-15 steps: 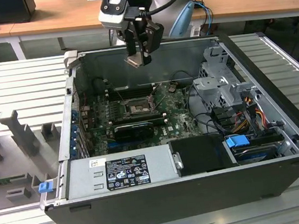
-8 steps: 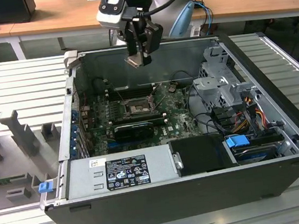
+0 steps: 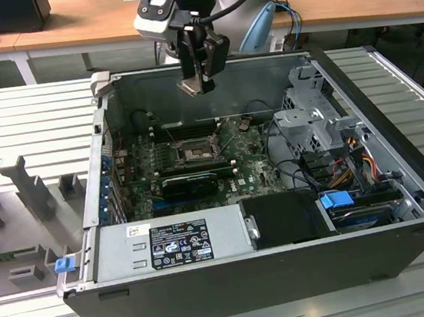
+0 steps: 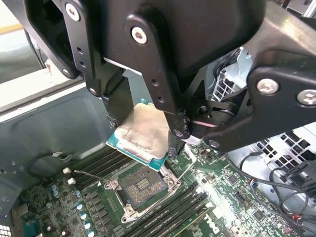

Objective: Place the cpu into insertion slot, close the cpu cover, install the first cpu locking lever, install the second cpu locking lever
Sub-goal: 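Place the cpu into insertion slot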

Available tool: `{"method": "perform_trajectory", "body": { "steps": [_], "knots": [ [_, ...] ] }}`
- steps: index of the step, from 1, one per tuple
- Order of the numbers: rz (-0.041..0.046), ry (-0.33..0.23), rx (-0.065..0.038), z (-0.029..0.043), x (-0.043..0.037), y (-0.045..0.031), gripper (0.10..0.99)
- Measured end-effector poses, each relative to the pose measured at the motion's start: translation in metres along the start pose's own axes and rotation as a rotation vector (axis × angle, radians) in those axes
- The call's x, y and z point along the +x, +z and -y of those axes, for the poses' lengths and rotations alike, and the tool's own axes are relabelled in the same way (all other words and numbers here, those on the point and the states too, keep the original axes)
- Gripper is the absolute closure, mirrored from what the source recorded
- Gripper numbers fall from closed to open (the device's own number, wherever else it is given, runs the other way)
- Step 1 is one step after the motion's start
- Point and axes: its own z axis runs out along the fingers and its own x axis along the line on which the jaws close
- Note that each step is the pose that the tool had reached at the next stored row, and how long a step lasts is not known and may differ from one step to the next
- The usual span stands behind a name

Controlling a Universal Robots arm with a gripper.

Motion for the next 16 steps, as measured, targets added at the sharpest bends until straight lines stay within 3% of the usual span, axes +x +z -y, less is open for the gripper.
{"method": "perform_trajectory", "body": {
  "steps": [16],
  "knots": [
    [0.0108, 0.118, -0.002, 0.0006, 0.0002, 0.0008, 0.561]
  ]
}}
